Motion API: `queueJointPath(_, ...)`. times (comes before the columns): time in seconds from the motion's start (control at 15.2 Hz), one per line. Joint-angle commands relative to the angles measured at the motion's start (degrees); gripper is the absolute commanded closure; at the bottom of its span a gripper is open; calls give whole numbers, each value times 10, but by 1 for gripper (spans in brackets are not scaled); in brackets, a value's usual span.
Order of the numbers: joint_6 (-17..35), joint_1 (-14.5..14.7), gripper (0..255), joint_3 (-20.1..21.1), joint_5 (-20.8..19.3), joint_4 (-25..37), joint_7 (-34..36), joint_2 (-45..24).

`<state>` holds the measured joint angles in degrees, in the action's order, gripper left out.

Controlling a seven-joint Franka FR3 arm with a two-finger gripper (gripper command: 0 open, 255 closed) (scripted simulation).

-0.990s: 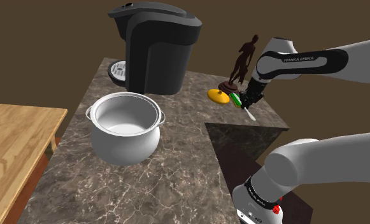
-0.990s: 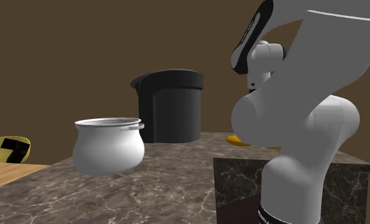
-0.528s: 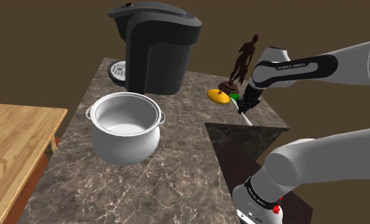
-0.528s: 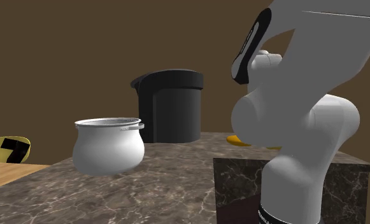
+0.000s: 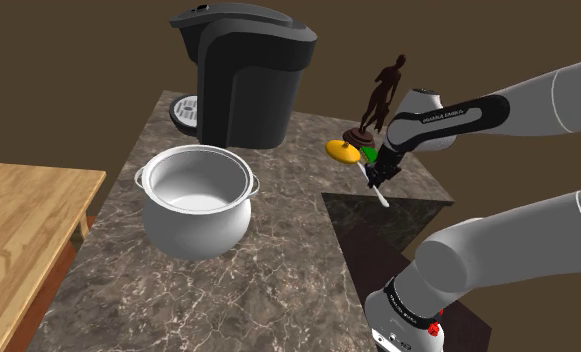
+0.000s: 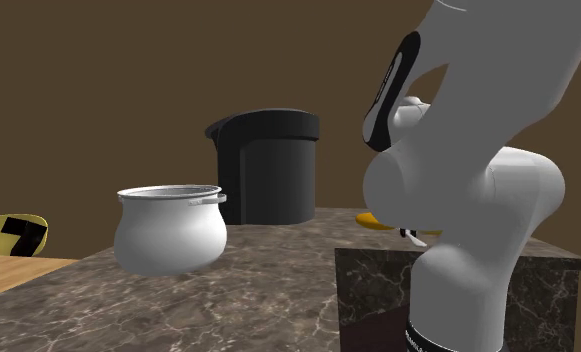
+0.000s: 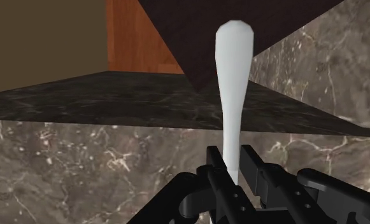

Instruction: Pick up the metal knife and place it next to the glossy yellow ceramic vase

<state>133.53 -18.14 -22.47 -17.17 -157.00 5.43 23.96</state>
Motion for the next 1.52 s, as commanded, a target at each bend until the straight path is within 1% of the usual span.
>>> queueJointPath(0.0,22,0,255,-4,-1,-7,0,-15)
queueJointPath(0.13,51,2,255,-9,-2,-15,-1,-36)
queueJointPath(0.66,51,2,255,-9,-2,-15,-1,-36)
queueJointPath(0.73,51,2,0,-9,-2,-15,-1,-36)
queueJointPath(1.06,51,2,0,-9,-2,-15,-1,-36)
queueJointPath(1.32,-47,1,0,10,4,17,2,30)
queueJointPath(1.45,-47,1,0,10,4,17,2,30)
